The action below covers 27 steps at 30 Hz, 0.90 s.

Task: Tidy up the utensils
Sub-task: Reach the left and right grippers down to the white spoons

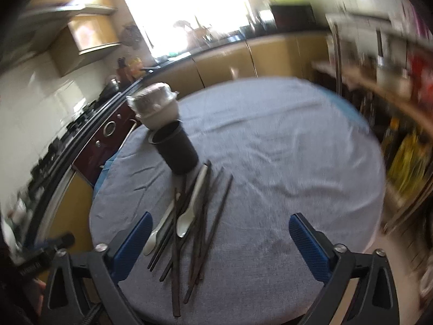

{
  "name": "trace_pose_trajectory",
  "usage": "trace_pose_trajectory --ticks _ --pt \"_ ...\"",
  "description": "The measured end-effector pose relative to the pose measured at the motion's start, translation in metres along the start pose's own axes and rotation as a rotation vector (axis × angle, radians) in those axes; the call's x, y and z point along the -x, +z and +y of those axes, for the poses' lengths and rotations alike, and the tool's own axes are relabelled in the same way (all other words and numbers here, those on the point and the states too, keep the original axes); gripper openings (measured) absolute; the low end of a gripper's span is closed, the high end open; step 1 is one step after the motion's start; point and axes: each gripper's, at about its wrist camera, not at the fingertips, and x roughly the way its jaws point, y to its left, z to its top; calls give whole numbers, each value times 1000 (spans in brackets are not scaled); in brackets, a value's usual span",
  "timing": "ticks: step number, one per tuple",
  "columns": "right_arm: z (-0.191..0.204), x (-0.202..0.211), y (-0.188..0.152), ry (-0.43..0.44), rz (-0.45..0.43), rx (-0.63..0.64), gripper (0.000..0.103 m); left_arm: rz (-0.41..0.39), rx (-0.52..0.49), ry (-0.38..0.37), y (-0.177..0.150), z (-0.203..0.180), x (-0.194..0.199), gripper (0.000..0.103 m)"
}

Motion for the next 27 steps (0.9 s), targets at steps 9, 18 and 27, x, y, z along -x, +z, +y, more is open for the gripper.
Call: trace_pose_trajectory --ticks 9,18,27 --pt "-37 -75 23 191 183 -185 61 98 -36 -45 22 -25 -57 85" --pt "-6 -150 48 311 290 -208 48 188 -82 -104 20 -33 -97 52" --pt "20 -201 54 128 322 -161 25 271 -113 -177 0 -26 -115 52"
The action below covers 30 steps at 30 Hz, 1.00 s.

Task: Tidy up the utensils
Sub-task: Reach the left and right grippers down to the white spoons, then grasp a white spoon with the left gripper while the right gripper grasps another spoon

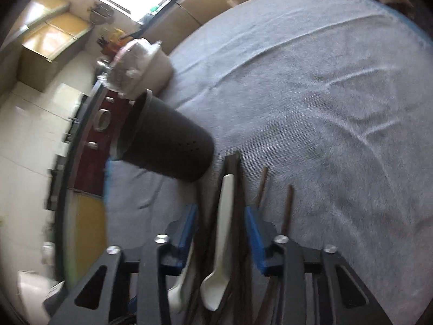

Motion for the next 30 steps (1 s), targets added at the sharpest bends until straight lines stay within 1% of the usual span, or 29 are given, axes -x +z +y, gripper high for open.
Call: trace_pose_trajectory --ticks 1,2,3,7,8,10,11,13,15,17,21,23,24,25,27,28,29,30 --pt "2 -5 -1 -15 6 5 18 -1 -10 -12 1 -2 0 52" --pt "3 -7 -1 -23 6 9 14 -4 -23 -25 2 -4 -1 52" --pt "3 -7 -2 -29 -1 11 12 -8 -38 -41 4 -7 -1 52" --pt "2 2 -7 -35 -50 13 12 -3 -63 -100 11 -10 -13 52" --pt "1 4 -8 -30 -55 15 12 -22 -70 -103 12 -10 -14 51" --pt "-3 13 -10 -21 -69 13 12 -23 -86 -125 16 -12 -16 38" --pt "-4 16 -10 -16 -75 8 12 -30 -90 -125 18 -11 -17 35" --pt "-10 24 -12 3 -87 2 12 -28 -90 -128 25 -10 -22 18" --pt "-13 31 -15 16 -100 -1 12 -21 -84 -139 33 -8 -27 11" --pt "-16 36 -17 37 -110 -5 12 -19 -80 -140 41 -9 -31 11" --pt "-22 40 -20 64 -118 -22 12 -22 -118 -93 44 -24 -35 12" --pt "-29 39 -19 87 -107 -50 12 -27 -127 -83 44 -28 -34 19" --pt "-31 38 -19 94 -104 -59 12 -33 -132 -87 48 -31 -36 27" --pt "-33 38 -19 100 -105 -66 12 -38 -133 -87 50 -34 -37 30" --pt "-34 39 -20 113 -111 -68 12 -55 -142 -62 53 -40 -40 30" --pt "-33 41 -21 119 -119 -62 12 -62 -151 -52 54 -42 -41 30" --pt "-32 43 -21 122 -127 -56 12 -73 -165 -36 55 -45 -42 26" --pt "-31 46 -22 125 -136 -46 12 -86 -177 -9 55 -49 -43 10"
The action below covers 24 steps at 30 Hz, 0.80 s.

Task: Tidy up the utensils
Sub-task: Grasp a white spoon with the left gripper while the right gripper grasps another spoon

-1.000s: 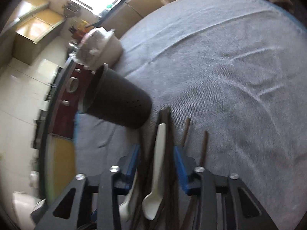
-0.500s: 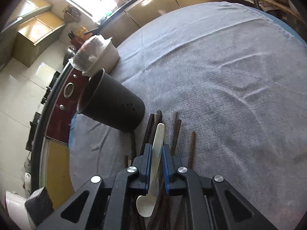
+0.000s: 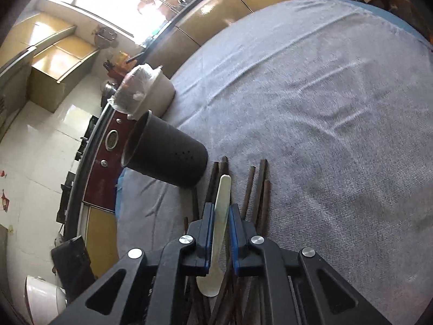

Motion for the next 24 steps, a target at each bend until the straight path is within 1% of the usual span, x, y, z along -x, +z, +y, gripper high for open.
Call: trace_pose_trajectory --ticks 1,4,7,9,10,12,13,14,16,18,19,20,21,23,24 --pt "3 4 0 5 -12 16 12 -5 -5 11 0 -1 -2 10" --pt "11 13 0 16 -45 51 12 -12 47 -52 -1 13 1 10" --pt "18 17 -1 7 -64 86 12 -54 92 -59 -7 32 16 10" --pt "20 13 -1 -33 -49 94 12 -84 103 -77 -6 36 25 10" --pt "15 9 -1 -39 -28 67 14 -101 98 -85 -6 38 31 10" --pt "6 1 2 0 18 6 15 -143 72 -69 -6 37 45 10" --pt "5 -3 3 -9 30 -2 25 -154 59 -56 -7 36 51 10" --pt "6 -6 5 -39 31 -1 42 -159 45 -39 -7 32 52 10" --pt "10 -10 9 -81 8 16 63 -157 25 12 -7 25 53 10" --pt "16 -16 12 -136 -6 53 62 -154 16 51 -9 21 53 10" --pt "18 -22 13 -172 8 78 54 -148 16 71 -9 21 53 10" --pt "21 -30 14 -192 32 97 41 -146 16 87 -9 21 52 10" --pt "23 -35 14 -207 50 108 37 -148 19 101 -10 22 53 10" --pt "28 -49 14 -295 87 148 35 -153 23 126 -12 24 56 10" --pt "28 -55 13 -326 99 155 35 -159 23 146 -12 25 58 10"
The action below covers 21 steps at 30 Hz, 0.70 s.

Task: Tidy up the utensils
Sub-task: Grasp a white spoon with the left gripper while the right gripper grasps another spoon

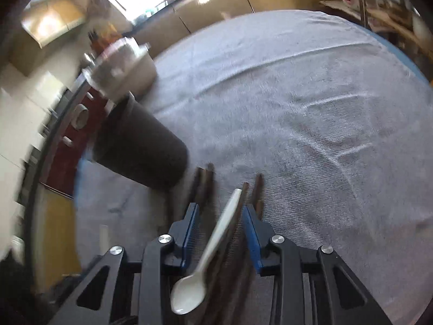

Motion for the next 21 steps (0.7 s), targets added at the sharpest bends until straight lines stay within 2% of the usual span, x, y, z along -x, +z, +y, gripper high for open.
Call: trace_pose_trajectory --ticks 3,6,8,11,13,18,19,21 --pt "3 -7 -1 -37 18 10 28 -11 -1 56 0 4 2 10" --pt "8 -9 -1 -92 22 64 14 -12 -4 108 1 8 3 10" --pt "7 -9 -2 -87 21 65 14 -12 -10 150 -1 10 4 10" --pt "-2 -4 -4 -67 17 50 11 -14 -11 174 -4 13 5 10" --pt "-3 1 -5 -55 9 50 2 -16 -10 183 -6 14 6 10" --pt "-9 18 -14 24 6 29 2 -17 -4 180 -8 16 8 10" --pt "-11 21 -15 61 11 15 5 -17 -3 179 -9 16 8 10" --pt "-15 21 -13 125 24 -31 6 -18 1 179 -9 16 8 10"
